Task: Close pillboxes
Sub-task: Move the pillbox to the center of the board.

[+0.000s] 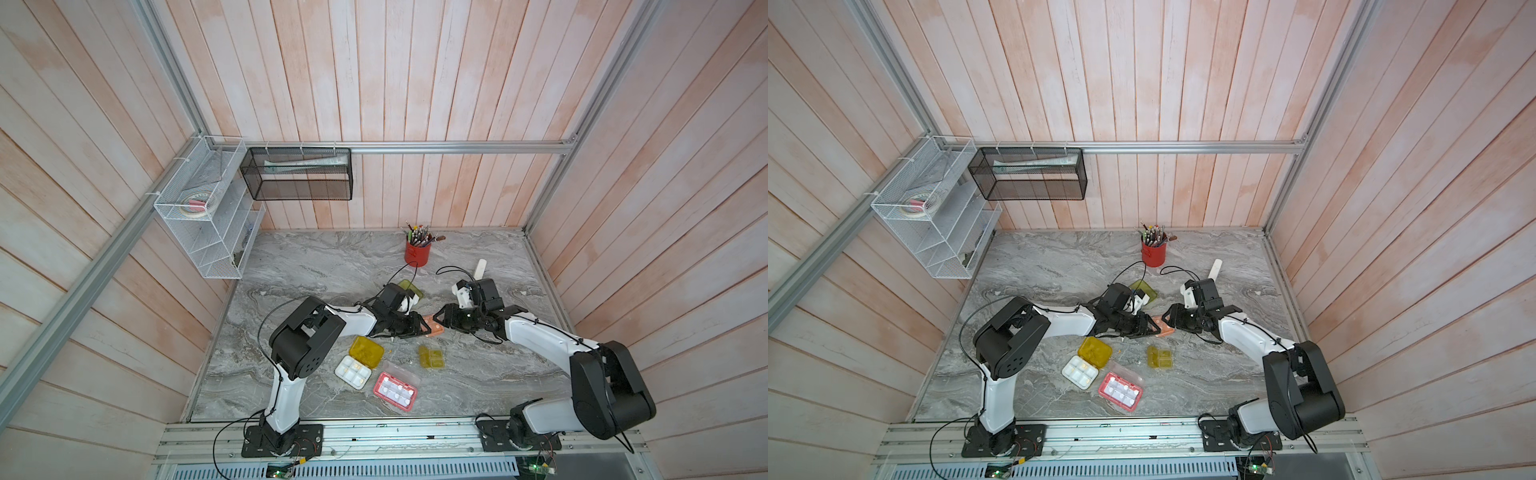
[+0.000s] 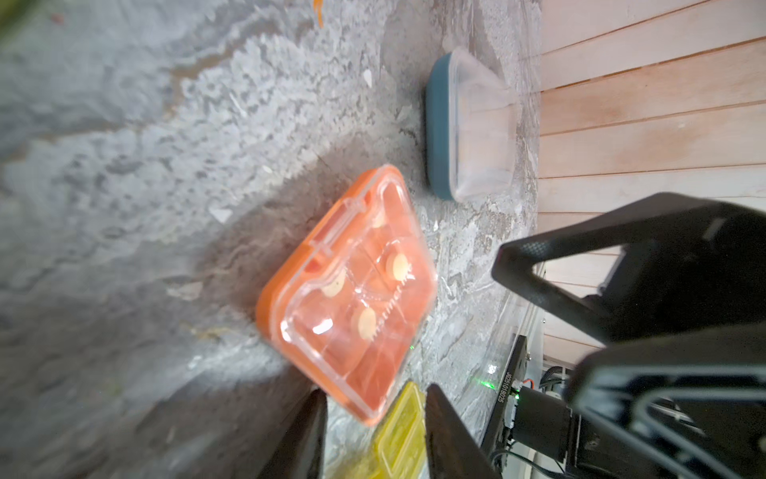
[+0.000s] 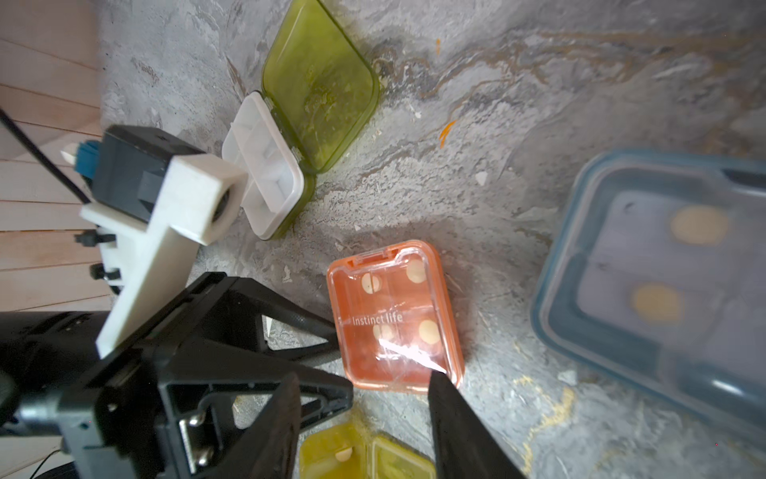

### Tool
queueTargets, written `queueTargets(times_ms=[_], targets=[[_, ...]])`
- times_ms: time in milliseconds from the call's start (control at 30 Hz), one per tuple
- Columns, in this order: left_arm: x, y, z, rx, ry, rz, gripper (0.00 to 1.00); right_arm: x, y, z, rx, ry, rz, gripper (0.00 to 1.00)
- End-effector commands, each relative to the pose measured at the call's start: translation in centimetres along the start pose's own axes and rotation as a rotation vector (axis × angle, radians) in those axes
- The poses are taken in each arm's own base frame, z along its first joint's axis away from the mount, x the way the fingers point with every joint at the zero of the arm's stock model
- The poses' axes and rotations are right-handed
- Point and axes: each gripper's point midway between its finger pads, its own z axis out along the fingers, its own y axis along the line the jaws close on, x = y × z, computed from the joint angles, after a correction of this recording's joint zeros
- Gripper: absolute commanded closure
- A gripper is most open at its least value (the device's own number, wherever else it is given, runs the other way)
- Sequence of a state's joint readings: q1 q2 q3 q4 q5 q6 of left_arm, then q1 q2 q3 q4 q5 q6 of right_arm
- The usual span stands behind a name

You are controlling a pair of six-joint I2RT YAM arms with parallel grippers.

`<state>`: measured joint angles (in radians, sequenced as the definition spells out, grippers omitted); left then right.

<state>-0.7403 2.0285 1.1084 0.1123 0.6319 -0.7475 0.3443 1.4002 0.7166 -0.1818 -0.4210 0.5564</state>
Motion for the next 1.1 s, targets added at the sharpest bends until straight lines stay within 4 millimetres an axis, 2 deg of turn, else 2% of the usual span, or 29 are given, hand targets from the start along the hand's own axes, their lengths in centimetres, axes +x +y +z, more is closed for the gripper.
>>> queueTargets(times_ms=[0,533,1067], targets=[[-0.1,0.2,0.8,0.019,0.008,-0.011,0.59,0.9,-1.4,-0.5,0.037,0.010,0.023,0.48],[-2.1,0.4,2.5,-0.012,0.019,0.022,0.60,1.5,-2.9,-1.3,0.045,0.000,0.044,0.47],[-5.8,-0.1,2.7,-0.012,-0.012,0.049,0.60,1.3,-2.9,-3.0,0.062,-0.026,0.041,0.47]])
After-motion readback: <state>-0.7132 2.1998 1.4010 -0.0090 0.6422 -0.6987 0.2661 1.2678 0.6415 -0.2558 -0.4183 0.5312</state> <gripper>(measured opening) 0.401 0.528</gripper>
